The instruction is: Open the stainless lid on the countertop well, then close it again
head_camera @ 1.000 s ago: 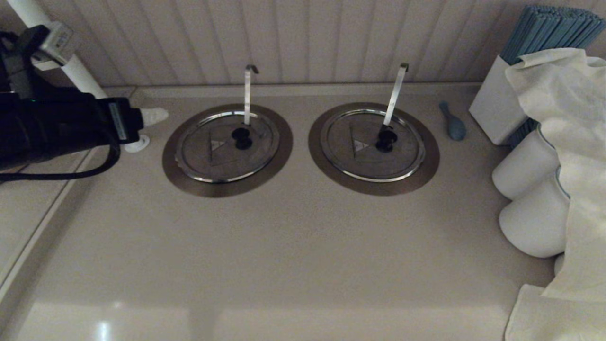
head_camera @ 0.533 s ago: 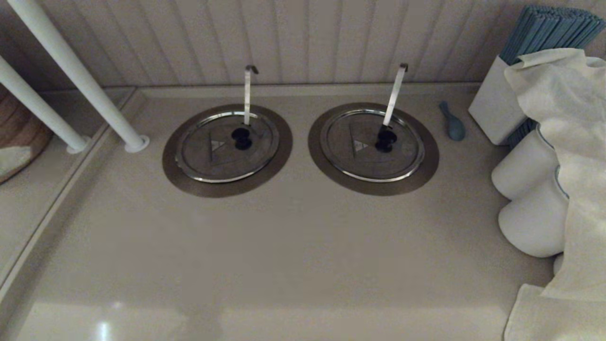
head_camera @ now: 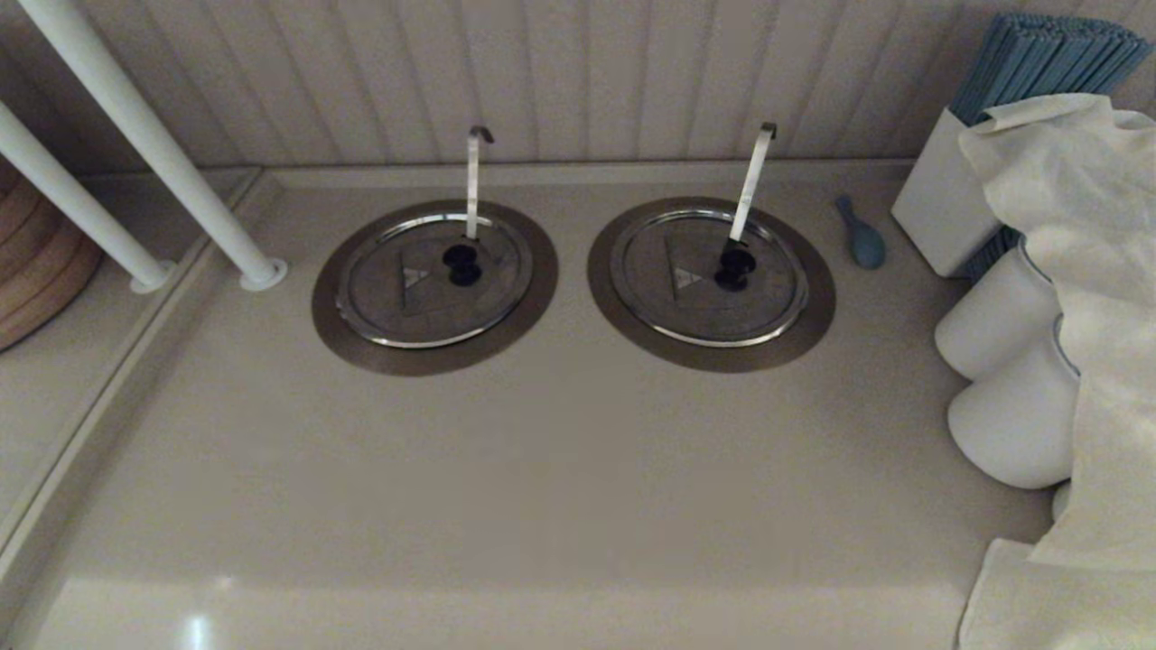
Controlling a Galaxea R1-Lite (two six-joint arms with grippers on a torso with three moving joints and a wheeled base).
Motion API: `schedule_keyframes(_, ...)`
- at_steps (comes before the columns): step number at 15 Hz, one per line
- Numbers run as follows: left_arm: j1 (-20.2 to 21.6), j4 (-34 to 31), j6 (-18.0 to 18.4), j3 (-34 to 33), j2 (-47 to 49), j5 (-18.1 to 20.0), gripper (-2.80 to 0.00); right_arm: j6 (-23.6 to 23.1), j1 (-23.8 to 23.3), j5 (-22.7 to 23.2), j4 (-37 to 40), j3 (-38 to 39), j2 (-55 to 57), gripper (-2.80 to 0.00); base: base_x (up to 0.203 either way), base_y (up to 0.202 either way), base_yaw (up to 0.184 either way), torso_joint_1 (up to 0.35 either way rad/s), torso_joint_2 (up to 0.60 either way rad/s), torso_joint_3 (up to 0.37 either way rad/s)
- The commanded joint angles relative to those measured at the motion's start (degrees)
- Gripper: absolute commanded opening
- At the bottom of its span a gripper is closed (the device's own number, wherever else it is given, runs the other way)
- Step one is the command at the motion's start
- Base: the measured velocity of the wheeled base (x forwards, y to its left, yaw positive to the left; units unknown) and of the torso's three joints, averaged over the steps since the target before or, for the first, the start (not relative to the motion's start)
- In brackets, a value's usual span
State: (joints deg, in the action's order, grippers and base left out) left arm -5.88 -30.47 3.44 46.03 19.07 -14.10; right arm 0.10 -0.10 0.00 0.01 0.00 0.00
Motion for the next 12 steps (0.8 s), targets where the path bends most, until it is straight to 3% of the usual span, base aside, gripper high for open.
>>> schedule_keyframes(1,0.5,-2.99,0.29,1.73,-2.73,-3.43,-2.8,-0.01,0.01,0.0,-0.01,0.0,0.09,-2.8,0.0,0.0,0.0,0.0,0.0,0.0)
schedule_keyframes(3,4.34,-3.35,0.91,3.15,-2.98,-3.38,-2.8,-0.01,0.07,0.0,-0.01,0.0,0.0,-2.8,0.0,0.0,0.0,0.0,0.0,0.0)
schedule_keyframes(5,9.69,-3.39,2.5,2.48,-3.92,0.48,-2.8,-0.01,0.07,0.0,-0.01,0.0,0.07,-2.8,0.0,0.0,0.0,0.0,0.0,0.0)
schedule_keyframes(7,7.65,-3.36,1.59,0.5,-8.1,4.98,-2.8,-0.01,0.02,0.0,-0.01,0.0,0.03,-2.8,0.0,0.0,0.0,0.0,0.0,0.0)
schedule_keyframes(8,6.59,-3.39,1.31,-2.12,-10.74,9.95,-2.8,-0.01,0.07,0.0,-0.01,0.0,0.0,-2.8,0.0,0.0,0.0,0.0,0.0,0.0)
schedule_keyframes(9,6.16,-3.47,1.31,-4.78,-13.83,12.19,-2.8,-0.01,0.01,0.0,-0.01,0.0,0.0,-2.8,0.0,0.0,0.0,0.0,0.0,0.0)
schedule_keyframes(11,5.96,-3.31,2.67,-11.38,-18.95,14.08,-2.8,-0.01,0.01,0.0,-0.01,0.0,0.01,-2.8,0.0,0.0,0.0,0.0,0.0,0.0)
schedule_keyframes(12,5.92,-1.66,1.69,-14.81,-19.2,14.37,-2.8,-0.1,0.01,0.0,-0.01,0.0,0.0,-2.8,0.0,0.0,0.0,0.0,0.0,0.0)
